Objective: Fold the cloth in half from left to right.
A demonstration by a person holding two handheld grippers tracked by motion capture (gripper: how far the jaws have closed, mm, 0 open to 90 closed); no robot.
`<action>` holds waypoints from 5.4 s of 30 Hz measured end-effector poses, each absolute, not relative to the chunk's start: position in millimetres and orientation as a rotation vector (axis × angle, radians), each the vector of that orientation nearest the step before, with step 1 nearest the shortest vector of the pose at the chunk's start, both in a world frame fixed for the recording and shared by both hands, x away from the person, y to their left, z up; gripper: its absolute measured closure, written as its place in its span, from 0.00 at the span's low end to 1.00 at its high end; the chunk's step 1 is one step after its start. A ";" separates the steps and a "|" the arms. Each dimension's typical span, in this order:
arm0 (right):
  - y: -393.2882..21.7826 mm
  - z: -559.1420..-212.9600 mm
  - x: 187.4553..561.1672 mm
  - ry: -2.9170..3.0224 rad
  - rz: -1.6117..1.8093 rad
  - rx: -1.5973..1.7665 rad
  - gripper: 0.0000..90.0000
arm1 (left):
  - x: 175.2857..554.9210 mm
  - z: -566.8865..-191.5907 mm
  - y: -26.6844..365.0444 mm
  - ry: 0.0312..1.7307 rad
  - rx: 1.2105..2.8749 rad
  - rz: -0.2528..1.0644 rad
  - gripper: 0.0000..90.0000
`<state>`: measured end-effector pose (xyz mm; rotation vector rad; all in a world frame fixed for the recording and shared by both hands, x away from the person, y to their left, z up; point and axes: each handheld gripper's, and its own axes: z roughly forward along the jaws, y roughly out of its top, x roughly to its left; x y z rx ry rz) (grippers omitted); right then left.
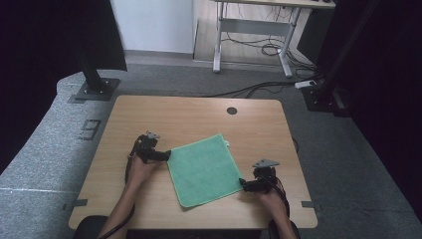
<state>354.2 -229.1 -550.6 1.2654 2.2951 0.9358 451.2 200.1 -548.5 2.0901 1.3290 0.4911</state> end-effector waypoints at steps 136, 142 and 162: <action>-147.3 -501.1 309.9 2.568 1.160 0.772 0.97 | 488.6 -494.5 91.6 1.045 2.005 0.310 0.98; -156.6 -504.8 312.9 2.563 1.152 0.812 0.97 | 493.7 -499.5 75.0 1.024 2.046 0.337 0.98; -167.8 -521.6 321.4 2.569 1.057 0.885 0.95 | 506.4 -519.5 46.3 1.022 2.068 0.372 0.75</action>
